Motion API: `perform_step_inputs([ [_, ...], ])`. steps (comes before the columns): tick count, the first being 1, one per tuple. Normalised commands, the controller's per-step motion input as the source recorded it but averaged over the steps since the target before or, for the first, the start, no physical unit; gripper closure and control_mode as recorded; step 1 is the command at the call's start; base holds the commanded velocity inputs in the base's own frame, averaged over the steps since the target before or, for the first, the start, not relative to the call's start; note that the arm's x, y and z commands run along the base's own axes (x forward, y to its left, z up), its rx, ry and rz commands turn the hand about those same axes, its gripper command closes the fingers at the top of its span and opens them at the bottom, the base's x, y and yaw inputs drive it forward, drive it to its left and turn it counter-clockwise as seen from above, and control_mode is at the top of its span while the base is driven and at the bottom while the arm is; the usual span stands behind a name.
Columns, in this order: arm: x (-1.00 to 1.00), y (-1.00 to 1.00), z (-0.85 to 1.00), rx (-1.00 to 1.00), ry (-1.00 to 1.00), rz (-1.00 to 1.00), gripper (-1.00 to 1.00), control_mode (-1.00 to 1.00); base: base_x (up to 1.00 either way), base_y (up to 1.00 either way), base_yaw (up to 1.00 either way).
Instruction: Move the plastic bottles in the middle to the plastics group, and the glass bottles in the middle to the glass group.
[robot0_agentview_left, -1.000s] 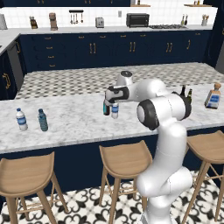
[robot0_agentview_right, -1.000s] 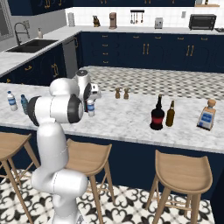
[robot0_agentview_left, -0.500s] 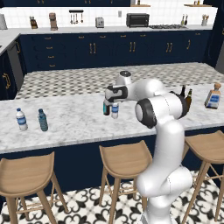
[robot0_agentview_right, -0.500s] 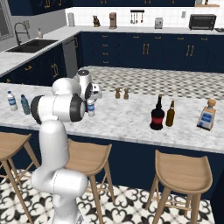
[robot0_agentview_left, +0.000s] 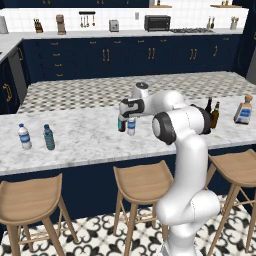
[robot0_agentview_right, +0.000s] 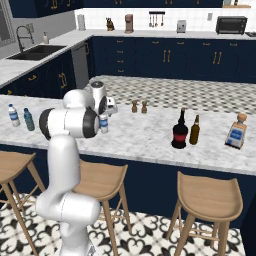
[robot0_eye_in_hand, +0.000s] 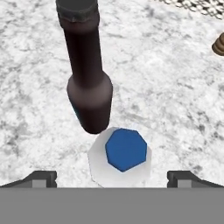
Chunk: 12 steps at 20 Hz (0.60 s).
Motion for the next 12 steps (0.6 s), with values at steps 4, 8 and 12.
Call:
perform_step_inputs([
  [4, 0.14, 0.00, -0.09, 0.00, 0.01, 0.00, -1.00, -1.00, 0.00, 0.00, 0.00],
  [8, 0.04, 0.00, -0.13, 0.00, 0.00, 0.00, -1.00, -1.00, 0.00, 0.00, 0.00],
  [12, 0.02, 0.00, -0.03, 0.00, 0.00, 0.00, -1.00, -1.00, 0.00, 0.00, 0.00],
])
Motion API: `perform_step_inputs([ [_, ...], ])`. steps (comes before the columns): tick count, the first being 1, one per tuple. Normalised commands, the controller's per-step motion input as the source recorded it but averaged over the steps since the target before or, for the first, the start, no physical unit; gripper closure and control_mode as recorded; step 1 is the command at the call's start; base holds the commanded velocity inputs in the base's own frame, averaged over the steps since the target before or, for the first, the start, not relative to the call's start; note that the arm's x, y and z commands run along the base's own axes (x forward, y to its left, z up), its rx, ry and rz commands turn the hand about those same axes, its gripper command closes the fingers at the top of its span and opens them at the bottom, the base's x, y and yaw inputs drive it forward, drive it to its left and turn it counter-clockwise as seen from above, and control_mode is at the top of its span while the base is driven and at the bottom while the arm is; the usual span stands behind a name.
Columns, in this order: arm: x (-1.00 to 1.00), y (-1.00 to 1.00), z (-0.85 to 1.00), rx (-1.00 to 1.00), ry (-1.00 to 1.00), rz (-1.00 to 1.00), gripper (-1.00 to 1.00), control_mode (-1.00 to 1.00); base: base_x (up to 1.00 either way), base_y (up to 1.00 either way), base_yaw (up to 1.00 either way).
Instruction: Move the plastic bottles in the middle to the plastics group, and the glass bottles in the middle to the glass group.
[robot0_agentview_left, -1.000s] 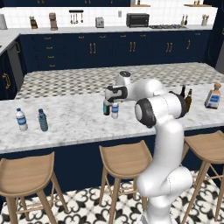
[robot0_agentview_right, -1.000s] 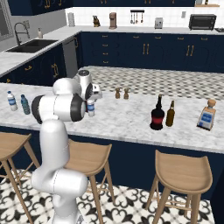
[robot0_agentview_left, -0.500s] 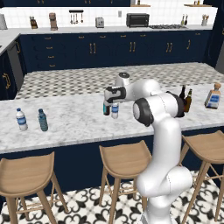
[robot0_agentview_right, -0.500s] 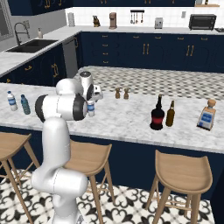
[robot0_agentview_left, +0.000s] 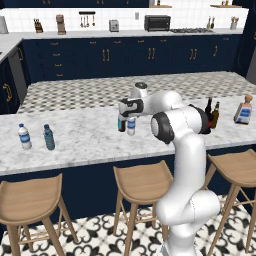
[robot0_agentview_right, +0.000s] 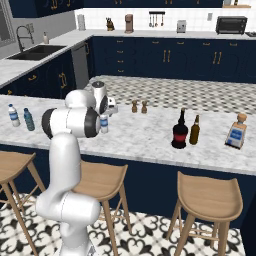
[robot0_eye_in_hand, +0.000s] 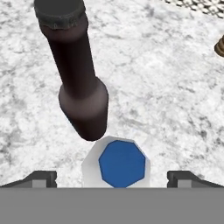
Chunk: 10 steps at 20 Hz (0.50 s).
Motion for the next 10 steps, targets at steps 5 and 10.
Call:
perform_step_inputs([
  [5, 0.00, 0.00, 0.00, 0.00, 0.01, 0.00, 1.00, -1.00, 0.00, 0.00, 0.00],
  [10, 0.00, 0.00, 0.00, 0.00, 0.00, 0.00, 1.00, -1.00, 0.00, 0.00, 0.00],
])
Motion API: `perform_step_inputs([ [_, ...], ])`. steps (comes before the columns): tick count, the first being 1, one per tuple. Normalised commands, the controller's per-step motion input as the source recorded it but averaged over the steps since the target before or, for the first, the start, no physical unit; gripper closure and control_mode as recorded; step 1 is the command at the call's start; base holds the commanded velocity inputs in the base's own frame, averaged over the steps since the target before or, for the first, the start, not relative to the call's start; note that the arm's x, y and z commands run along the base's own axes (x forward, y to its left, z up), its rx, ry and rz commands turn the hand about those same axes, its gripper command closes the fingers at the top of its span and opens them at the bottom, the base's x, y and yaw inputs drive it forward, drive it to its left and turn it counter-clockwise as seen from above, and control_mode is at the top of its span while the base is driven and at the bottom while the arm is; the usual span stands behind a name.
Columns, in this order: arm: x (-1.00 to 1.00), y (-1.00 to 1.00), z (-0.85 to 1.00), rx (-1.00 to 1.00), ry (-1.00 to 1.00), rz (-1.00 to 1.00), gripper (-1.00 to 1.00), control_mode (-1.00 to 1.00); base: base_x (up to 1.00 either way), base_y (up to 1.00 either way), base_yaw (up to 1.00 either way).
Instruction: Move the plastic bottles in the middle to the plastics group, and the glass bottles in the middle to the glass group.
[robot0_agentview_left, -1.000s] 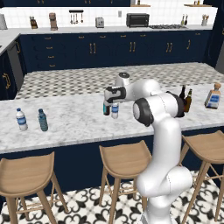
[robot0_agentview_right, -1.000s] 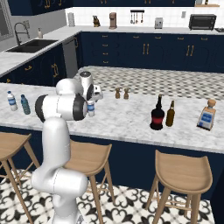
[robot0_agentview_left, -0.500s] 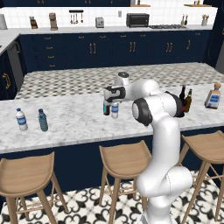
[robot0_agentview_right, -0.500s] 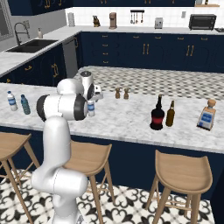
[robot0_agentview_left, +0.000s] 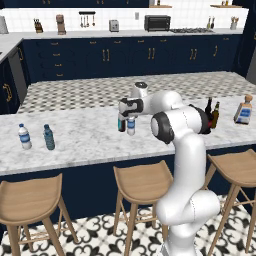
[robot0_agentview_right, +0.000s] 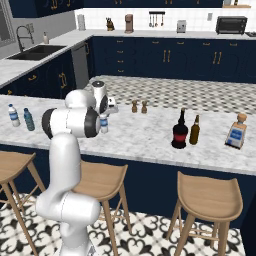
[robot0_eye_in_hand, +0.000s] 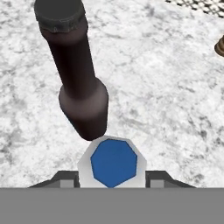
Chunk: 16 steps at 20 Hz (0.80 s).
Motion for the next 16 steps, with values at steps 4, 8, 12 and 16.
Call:
perform_step_inputs([
  [4, 0.00, 0.00, 0.00, 0.00, 0.00, 0.00, 1.00, -1.00, 0.00, 0.00, 0.00],
  [8, -0.21, -0.03, 0.02, 0.00, 0.00, -0.01, 1.00, -1.00, 0.00, 0.00, 0.00],
  [12, -0.78, 0.00, 0.24, 0.00, -0.01, -0.01, 1.00, -1.00, 0.00, 0.00, 0.00],
  [16, -0.88, 0.00, 0.38, 0.00, -0.06, 0.00, 1.00, -1.00, 0.00, 0.00, 0.00],
])
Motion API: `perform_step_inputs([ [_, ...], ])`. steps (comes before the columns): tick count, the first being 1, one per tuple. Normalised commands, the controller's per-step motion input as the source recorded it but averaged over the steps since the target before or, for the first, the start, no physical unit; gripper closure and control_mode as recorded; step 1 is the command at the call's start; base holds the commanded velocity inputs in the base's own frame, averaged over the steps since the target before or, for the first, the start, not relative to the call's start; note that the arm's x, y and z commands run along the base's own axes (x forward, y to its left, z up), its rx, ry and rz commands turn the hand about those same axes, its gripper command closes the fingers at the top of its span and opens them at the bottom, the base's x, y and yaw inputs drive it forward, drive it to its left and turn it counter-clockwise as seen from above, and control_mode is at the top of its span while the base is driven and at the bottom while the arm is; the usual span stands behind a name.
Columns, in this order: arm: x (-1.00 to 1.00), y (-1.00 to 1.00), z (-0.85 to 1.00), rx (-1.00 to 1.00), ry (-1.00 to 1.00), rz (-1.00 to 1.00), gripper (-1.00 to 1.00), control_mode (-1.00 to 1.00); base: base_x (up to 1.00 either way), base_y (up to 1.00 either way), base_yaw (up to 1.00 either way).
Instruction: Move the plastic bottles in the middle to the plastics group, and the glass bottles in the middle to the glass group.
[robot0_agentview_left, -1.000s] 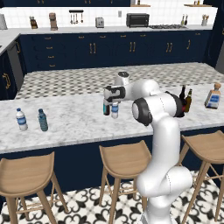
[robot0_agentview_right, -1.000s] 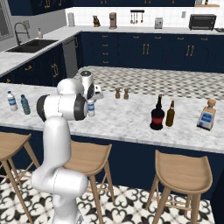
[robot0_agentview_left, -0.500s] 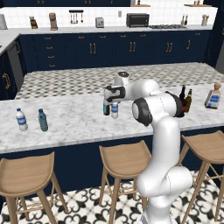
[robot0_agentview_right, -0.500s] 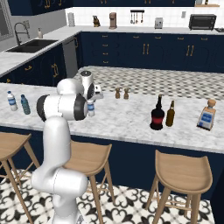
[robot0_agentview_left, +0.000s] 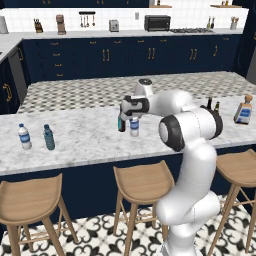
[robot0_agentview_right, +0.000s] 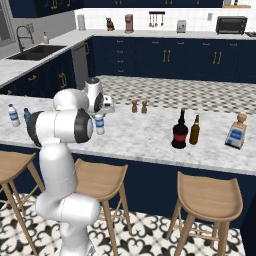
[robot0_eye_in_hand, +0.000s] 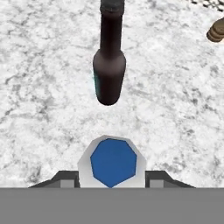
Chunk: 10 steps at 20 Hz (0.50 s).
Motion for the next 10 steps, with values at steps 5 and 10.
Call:
perform_step_inputs([
  [5, -0.54, 0.11, 0.53, 0.00, -0.10, 0.00, 1.00, -1.00, 0.00, 0.00, 0.00],
  [10, -0.16, 0.37, 0.42, 0.01, -0.12, 0.04, 1.00, -1.00, 0.00, 0.00, 0.00],
])
